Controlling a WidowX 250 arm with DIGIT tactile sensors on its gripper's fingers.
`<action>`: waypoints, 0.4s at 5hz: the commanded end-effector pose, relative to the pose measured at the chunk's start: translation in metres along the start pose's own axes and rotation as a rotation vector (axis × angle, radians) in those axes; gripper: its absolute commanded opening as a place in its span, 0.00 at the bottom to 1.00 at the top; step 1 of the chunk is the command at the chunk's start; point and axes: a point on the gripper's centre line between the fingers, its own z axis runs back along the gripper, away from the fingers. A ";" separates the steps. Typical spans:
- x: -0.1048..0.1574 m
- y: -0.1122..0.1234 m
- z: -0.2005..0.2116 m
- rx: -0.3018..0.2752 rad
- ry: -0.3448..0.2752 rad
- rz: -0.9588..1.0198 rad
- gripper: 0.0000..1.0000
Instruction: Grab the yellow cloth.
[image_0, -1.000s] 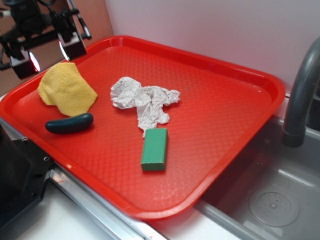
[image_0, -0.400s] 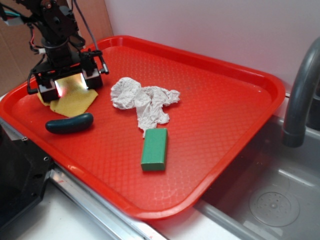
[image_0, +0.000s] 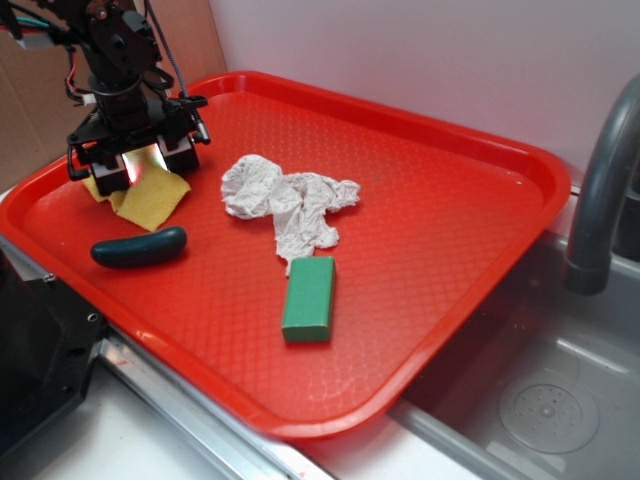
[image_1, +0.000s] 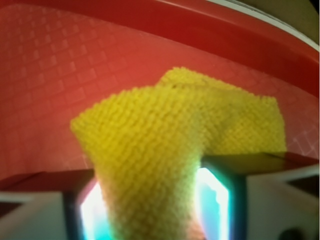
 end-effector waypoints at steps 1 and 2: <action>0.003 -0.011 0.020 0.003 0.026 -0.043 0.00; -0.014 -0.029 0.065 -0.027 0.081 -0.246 0.00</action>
